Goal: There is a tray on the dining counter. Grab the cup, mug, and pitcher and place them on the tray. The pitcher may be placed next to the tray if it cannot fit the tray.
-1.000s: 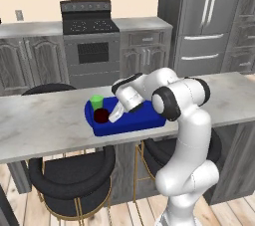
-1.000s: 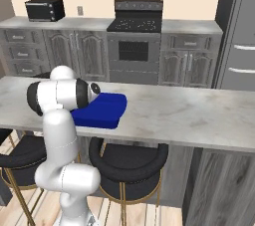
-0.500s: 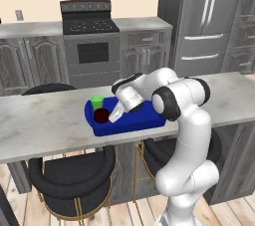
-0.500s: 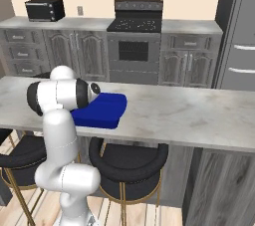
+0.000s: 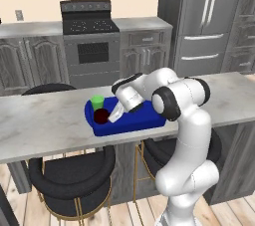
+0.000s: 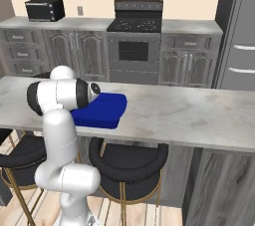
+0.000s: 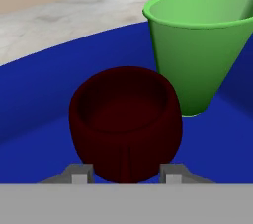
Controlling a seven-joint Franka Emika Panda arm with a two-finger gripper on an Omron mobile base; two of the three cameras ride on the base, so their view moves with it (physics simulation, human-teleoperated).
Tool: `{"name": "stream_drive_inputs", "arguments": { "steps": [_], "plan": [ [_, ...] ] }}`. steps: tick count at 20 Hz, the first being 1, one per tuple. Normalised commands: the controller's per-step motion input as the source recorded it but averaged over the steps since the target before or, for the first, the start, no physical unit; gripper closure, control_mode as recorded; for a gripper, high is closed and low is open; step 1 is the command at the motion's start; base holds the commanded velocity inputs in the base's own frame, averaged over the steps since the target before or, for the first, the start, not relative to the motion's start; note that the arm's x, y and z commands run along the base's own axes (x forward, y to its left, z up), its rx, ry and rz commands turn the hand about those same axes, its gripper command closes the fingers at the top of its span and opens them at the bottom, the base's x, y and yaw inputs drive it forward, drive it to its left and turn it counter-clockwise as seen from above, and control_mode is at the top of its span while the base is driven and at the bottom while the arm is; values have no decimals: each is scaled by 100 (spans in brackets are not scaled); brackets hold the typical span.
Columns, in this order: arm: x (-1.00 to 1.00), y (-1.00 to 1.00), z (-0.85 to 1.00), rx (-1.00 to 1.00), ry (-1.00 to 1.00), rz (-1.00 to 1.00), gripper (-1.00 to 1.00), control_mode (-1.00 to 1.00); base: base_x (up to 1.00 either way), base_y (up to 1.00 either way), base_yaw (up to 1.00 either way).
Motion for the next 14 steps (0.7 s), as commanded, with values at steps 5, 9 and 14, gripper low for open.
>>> {"name": "stream_drive_inputs", "arguments": {
  "steps": [5, 9, 14],
  "plan": [
    [0, 0, 0, 0, 0, 0, -100, -100, 0, 0, 0],
    [0, 0, 0, 0, 0, 0, -100, -100, 0, 0, 0],
    [0, 0, 0, 0, 0, 0, -100, -100, 0, 0, 0]
  ]
}}
